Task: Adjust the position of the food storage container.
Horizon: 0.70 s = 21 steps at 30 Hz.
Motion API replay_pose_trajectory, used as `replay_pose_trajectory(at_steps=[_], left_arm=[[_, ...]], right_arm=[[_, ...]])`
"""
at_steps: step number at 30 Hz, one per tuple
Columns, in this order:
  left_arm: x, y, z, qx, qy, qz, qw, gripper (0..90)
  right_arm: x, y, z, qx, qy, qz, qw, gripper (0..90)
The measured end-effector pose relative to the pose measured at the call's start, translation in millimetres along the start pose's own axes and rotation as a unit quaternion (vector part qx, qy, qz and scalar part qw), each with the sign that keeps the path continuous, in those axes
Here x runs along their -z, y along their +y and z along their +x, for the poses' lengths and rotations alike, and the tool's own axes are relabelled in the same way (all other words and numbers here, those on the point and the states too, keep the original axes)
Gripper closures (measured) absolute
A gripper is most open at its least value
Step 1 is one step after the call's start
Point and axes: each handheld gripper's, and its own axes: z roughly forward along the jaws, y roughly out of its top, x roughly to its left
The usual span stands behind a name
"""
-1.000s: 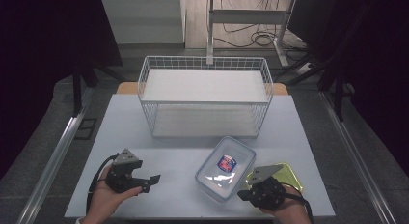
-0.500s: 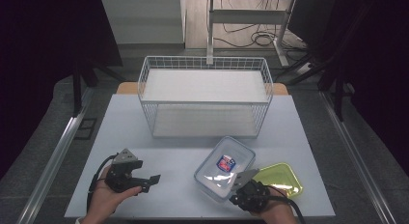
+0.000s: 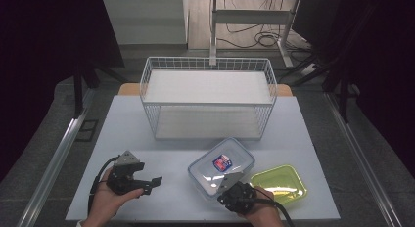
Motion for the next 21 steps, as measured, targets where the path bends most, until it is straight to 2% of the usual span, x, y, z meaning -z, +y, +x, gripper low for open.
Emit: replay_pose_trajectory(at_steps=[7,15,19,20,21], left_arm=[[-1.0,-0.6,0.5,-0.003,0.003,0.003,1.0000,14.8],[-3.1,-1.9,1.9,0.001,0.002,0.005,1.0000,14.9],[-3.7,-2.2,2.0,0.000,0.003,0.006,1.0000,14.8],[-3.8,-2.3,2.0,0.001,0.003,0.007,1.0000,14.8],[-3.9,-2.5,2.0,0.000,0.003,0.007,1.0000,14.8]], right_arm=[[-17.1,16.1,8.0,-0.018,-0.018,-0.028,0.9993,89.3],[-32.9,28.2,10.2,-0.033,-0.025,-0.052,0.9978,89.3],[-32.5,28.5,11.9,-0.035,-0.022,-0.059,0.9974,89.1],[-29.9,28.0,12.1,-0.035,-0.017,-0.061,0.9974,89.1],[-18.6,26.4,11.3,-0.038,-0.013,-0.071,0.9966,89.1]])
